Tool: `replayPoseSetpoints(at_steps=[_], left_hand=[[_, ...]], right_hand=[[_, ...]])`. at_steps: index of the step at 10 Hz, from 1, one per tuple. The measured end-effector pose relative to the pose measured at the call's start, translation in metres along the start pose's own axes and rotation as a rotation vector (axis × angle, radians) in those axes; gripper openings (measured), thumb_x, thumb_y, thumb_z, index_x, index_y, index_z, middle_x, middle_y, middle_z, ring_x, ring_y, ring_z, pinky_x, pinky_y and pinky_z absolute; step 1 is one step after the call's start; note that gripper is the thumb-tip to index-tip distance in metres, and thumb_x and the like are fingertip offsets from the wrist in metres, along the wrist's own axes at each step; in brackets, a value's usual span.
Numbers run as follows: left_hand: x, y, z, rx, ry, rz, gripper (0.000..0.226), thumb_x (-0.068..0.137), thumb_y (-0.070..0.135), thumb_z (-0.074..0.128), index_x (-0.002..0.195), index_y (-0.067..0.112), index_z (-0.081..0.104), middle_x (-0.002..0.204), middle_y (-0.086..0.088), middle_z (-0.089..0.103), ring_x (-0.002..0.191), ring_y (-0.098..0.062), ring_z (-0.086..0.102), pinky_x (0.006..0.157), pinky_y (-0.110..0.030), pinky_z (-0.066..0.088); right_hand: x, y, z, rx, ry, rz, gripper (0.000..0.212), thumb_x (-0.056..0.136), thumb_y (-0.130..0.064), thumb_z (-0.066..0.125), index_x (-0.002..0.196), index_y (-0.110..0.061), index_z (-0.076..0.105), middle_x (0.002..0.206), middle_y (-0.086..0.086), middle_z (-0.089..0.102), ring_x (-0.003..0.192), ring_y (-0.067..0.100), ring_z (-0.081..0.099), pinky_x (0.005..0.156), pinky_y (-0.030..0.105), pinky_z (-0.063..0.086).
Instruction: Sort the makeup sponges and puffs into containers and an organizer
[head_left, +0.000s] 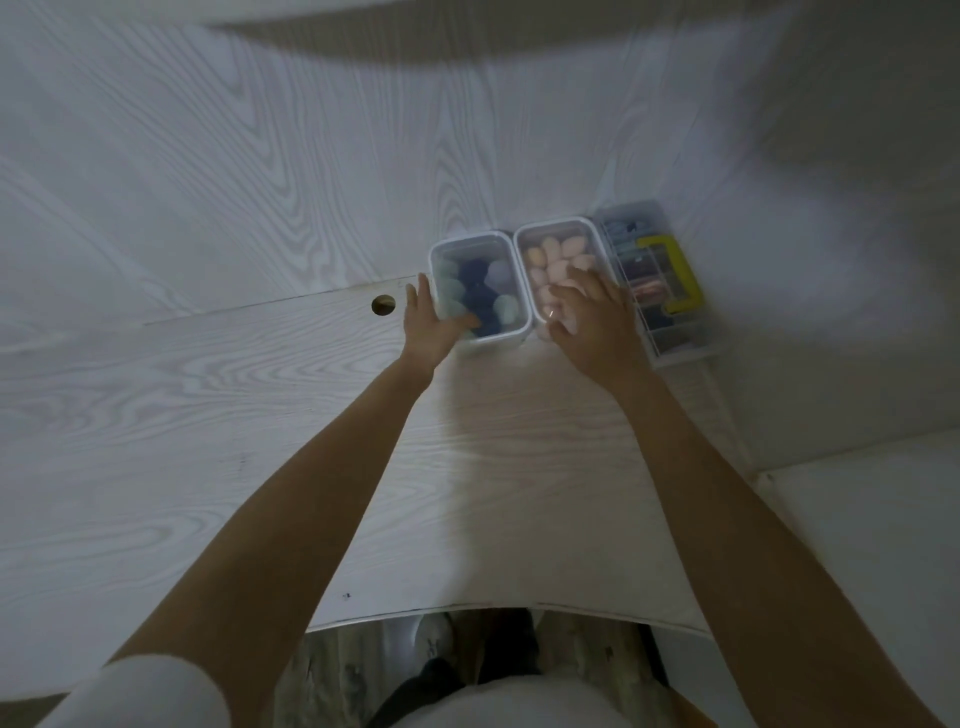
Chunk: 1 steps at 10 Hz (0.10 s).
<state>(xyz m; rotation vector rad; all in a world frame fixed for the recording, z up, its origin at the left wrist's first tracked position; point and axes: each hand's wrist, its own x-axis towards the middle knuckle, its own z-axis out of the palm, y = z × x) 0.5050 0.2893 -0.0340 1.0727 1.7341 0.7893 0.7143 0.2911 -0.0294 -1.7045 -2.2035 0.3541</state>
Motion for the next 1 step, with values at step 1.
replayPoseSetpoints(at_steps=[1], left_hand=[[-0.0162,0.0072,-0.0137,-0.156,0.062,0.023,0.070,0.085,0.024,0.063,0.145,0.020,0.027,0.148,-0.001,0.031,0.132,-0.019,0.034,0.102,-0.029,0.030]], right_hand=[[-0.0144,-0.0158,-0.0138,-0.064,0.202,0.041,0.041,0.079,-0.028,0.047,0.115,-0.014,0.061,0.121,0.011,0.060,0.122,0.032,0.043,0.104,0.051,0.026]])
